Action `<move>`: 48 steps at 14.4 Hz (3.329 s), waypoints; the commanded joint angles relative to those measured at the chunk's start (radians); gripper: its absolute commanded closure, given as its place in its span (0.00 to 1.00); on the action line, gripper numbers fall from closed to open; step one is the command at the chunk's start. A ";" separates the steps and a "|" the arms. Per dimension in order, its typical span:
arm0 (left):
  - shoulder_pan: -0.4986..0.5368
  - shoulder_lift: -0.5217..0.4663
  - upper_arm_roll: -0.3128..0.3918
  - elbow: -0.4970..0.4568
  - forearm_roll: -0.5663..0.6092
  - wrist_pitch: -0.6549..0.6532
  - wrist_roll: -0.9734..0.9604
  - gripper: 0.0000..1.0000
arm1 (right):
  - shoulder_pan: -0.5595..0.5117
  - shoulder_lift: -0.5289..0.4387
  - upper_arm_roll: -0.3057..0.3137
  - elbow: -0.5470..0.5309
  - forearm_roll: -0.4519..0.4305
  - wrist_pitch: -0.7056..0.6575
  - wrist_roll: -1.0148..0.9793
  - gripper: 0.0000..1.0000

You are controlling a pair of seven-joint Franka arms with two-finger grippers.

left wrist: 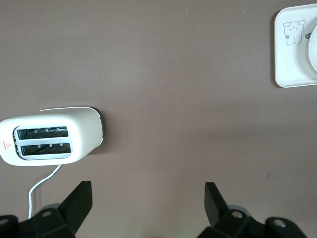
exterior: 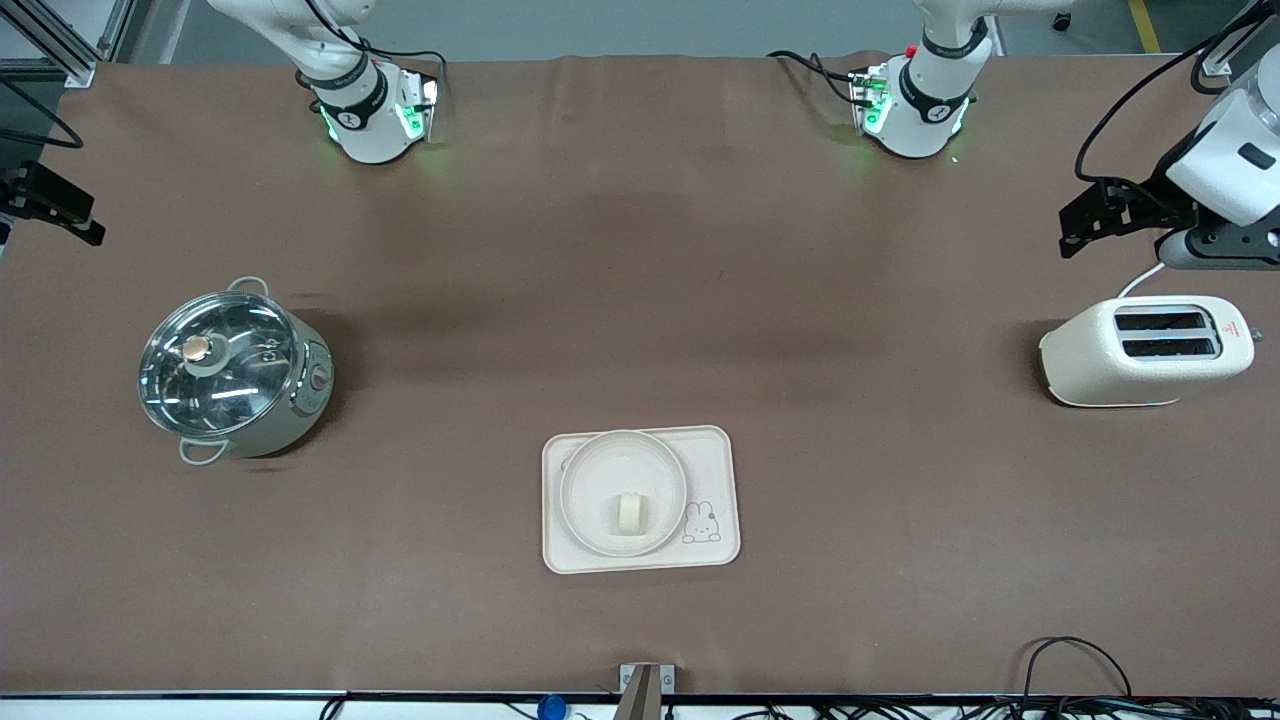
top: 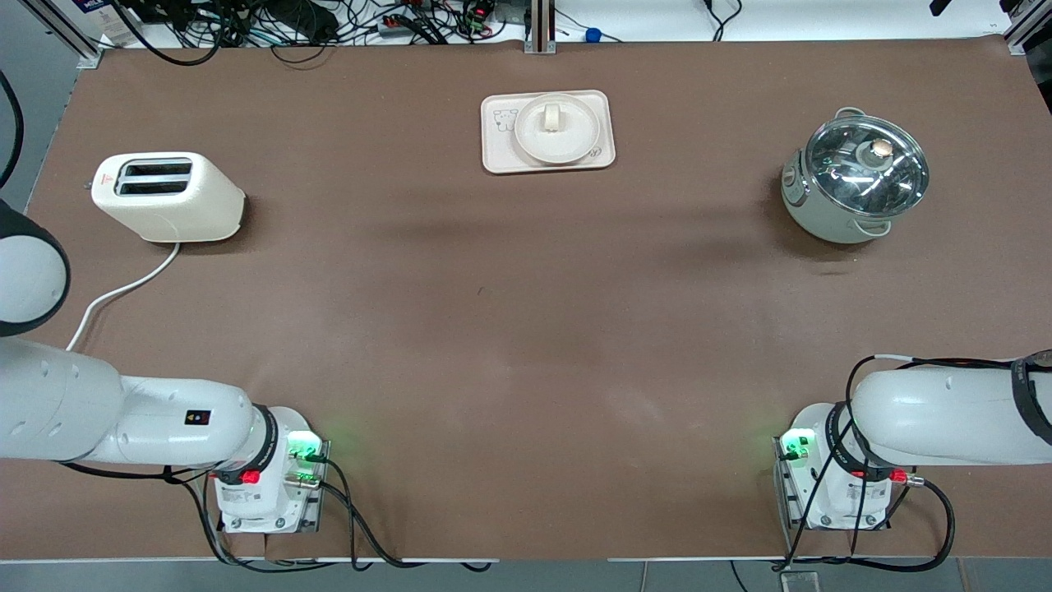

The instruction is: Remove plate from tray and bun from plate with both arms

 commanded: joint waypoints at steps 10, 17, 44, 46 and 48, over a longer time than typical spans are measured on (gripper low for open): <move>0.005 0.022 0.007 0.025 -0.019 0.002 0.017 0.00 | -0.006 -0.004 0.001 -0.015 0.014 -0.015 -0.005 0.00; 0.006 0.026 0.007 0.025 -0.019 0.002 0.015 0.00 | 0.171 0.198 0.006 -0.071 0.239 0.171 0.074 0.00; 0.006 0.050 0.009 0.023 -0.018 0.028 0.015 0.00 | 0.530 1.045 0.035 0.301 0.491 0.989 0.342 0.98; 0.006 0.050 0.009 0.023 -0.018 0.028 0.015 0.00 | 0.530 1.059 0.035 0.301 0.491 1.012 0.339 1.00; 0.006 0.050 0.009 0.023 -0.018 0.029 0.015 0.00 | 0.526 1.059 0.035 0.301 0.491 1.012 0.334 1.00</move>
